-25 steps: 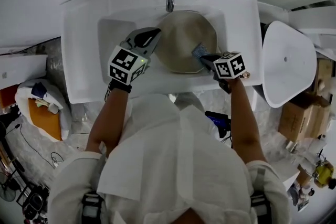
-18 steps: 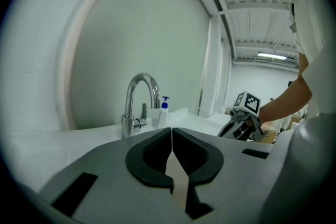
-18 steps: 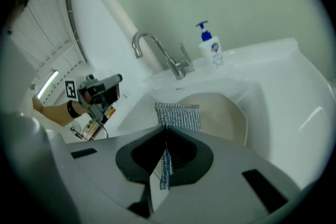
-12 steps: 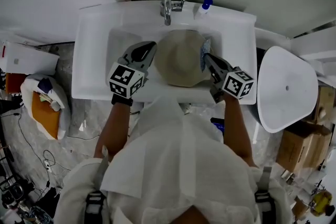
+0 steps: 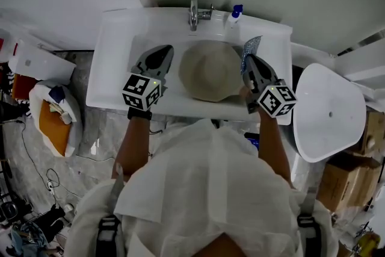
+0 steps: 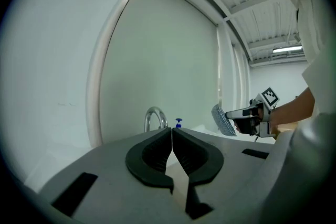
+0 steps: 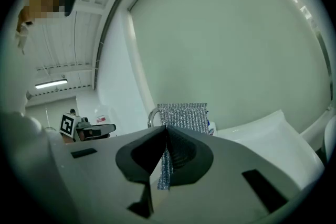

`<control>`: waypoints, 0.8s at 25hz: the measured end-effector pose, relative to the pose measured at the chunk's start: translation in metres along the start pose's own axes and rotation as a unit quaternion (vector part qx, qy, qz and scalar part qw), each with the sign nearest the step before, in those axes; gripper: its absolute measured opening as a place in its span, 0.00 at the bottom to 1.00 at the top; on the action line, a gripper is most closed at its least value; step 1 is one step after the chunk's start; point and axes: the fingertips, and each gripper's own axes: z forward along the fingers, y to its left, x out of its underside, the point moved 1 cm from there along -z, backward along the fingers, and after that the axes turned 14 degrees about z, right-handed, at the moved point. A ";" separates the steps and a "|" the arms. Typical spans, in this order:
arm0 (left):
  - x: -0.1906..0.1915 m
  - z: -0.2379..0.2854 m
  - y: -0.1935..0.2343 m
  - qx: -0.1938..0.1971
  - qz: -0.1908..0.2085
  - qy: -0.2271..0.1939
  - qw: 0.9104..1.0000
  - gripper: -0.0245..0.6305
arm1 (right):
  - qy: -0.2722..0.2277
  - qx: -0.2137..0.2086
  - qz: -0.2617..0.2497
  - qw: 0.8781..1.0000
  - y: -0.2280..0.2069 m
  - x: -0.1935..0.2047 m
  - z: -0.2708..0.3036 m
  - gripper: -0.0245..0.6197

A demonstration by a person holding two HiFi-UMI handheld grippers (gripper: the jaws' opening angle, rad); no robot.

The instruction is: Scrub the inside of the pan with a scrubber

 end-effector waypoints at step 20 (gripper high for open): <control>0.010 -0.002 -0.004 0.008 -0.001 0.013 1.000 0.07 | 0.018 0.031 -0.051 0.998 -0.003 0.008 -0.005 0.06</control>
